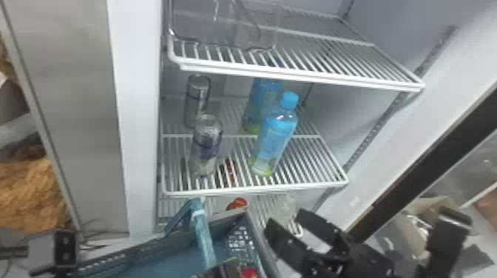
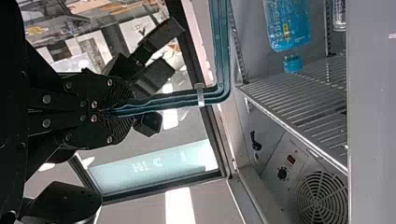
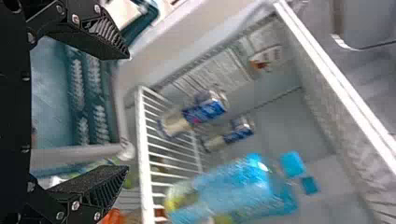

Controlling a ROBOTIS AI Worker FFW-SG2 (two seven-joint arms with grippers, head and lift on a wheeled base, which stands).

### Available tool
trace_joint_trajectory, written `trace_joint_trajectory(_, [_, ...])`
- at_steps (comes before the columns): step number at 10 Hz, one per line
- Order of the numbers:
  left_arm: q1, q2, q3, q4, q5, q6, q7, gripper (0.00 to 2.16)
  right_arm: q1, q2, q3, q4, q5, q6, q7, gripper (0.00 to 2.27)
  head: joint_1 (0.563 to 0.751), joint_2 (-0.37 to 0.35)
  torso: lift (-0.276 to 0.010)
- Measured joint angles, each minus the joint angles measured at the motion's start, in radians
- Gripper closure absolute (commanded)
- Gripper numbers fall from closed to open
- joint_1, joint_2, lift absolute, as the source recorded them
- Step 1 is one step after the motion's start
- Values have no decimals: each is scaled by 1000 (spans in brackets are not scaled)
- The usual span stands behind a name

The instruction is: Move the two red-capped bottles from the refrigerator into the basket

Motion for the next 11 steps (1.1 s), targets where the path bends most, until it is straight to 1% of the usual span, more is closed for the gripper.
trace_joint_trajectory(2, [8,-4,7,0,0,0,0,1199,22,12,-23,106,15,-219,45,202,695,-350,0])
trace_joint_trajectory(4, [21,-8,14,0,-1,6,0,1199,36,26,-45,230,29,-385,74,202,695,-350,0])
trace_joint_trajectory(8, [49,-18,40,0,-4,10,1,1199,115,27,-43,335,96,-614,87,202,695,-350,0])
trace_joint_trajectory(11, [58,-32,53,1,-11,17,1,1199,157,27,-27,409,153,-746,107,202,695,-350,0])
